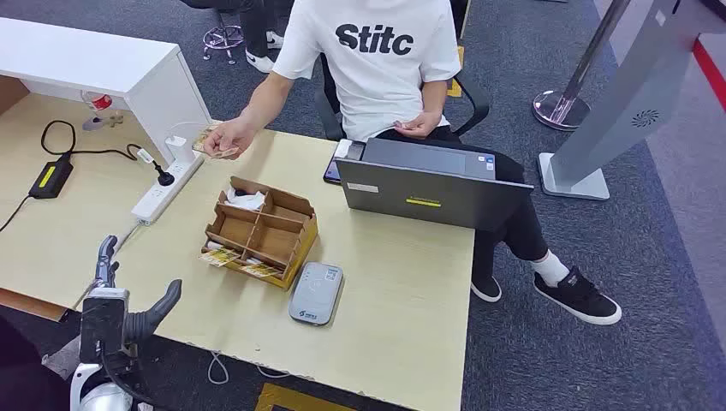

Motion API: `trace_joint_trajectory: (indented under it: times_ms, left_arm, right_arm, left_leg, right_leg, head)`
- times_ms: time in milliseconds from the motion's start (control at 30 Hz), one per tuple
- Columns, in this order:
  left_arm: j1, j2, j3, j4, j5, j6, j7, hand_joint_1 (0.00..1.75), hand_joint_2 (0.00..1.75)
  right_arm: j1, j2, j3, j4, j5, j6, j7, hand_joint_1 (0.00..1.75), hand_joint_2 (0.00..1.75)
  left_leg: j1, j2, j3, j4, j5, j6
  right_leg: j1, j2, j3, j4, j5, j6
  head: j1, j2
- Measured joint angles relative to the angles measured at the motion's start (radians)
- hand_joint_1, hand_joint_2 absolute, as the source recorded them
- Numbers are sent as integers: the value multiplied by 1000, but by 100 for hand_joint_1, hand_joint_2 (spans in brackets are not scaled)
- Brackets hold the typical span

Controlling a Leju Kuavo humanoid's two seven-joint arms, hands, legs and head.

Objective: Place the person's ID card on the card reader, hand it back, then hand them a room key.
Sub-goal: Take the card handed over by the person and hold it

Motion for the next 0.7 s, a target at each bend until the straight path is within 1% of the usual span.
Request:
trace_joint_trajectory:
  times_ms: [67,200,667,700]
  left_arm:
    - [-8,8,-15,2,-28,12,10,0,175]
    - [-41,40,-76,15,-142,63,49,0,175]
    - [-145,146,-278,72,-542,292,179,0,175]
    - [-152,154,-293,77,-571,309,189,40,175]
  right_arm:
    - [0,0,3,0,5,-1,2,0,175]
    - [-2,0,12,0,23,-8,10,0,175]
    - [-6,0,37,2,81,-12,44,0,175]
    - [-6,0,39,2,86,-13,45,0,175]
  left_leg:
    - [0,0,0,0,0,0]
    - [0,0,0,0,0,0]
    - [0,0,0,0,0,0]
    - [0,0,0,0,0,0]
  right_leg:
    - [0,0,0,0,0,0]
    - [0,0,1,0,0,0]
    - [0,1,1,0,0,0]
    - [0,1,1,0,0,0]
  head:
    - [0,0]
    - [0,0]
    - [0,0]
    - [0,0]
